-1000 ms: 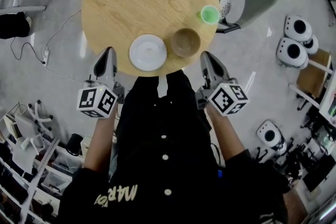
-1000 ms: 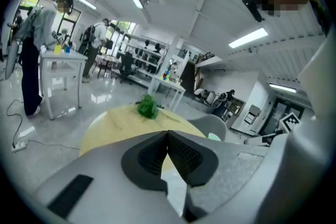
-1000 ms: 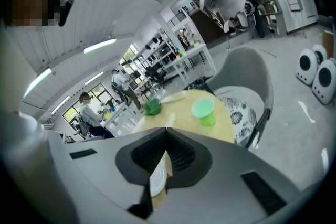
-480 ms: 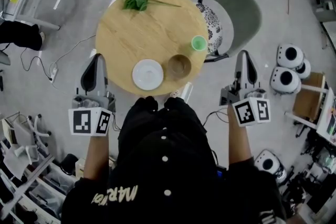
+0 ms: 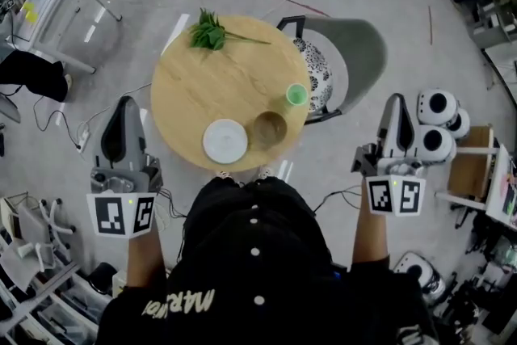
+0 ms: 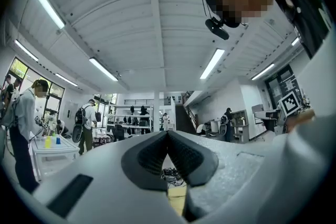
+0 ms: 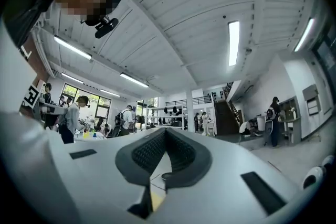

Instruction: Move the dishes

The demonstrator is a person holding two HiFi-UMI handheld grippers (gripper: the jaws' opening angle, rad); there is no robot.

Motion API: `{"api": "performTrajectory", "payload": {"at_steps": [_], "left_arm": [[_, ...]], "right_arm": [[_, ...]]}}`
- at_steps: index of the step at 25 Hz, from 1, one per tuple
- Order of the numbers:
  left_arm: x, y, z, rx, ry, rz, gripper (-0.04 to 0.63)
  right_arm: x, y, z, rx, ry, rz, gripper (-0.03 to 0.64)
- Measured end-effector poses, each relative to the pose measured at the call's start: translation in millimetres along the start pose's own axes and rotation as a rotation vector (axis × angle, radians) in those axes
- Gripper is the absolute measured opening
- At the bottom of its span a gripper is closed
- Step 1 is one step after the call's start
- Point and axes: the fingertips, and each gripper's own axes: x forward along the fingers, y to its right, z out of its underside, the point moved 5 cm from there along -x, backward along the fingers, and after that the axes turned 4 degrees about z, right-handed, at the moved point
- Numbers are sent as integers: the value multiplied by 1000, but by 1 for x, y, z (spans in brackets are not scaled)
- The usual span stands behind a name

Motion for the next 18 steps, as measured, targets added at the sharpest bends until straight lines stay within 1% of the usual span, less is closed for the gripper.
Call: {"api": "performTrajectory", "payload": {"at_steps": [2,6,8,14,18], "left_arm": [[2,-2,-10,14,25,-1,3],[4,-1,-21,83,40,-19,3],[1,-3,-24,88,49,-34,3],[-8,-11,-28,70,64,-75,3],[-11,-11,-29,99,41,-99,3]], "right_arm": [[0,4,-7,-20,21,9,-3],[0,10,-11,-18,25,15,-3],[0,10,-11,-14,19,11,-3],[3,15,-13,-8,13,26,-2],[6,20,-15,-2,-5,39,-2]]}}
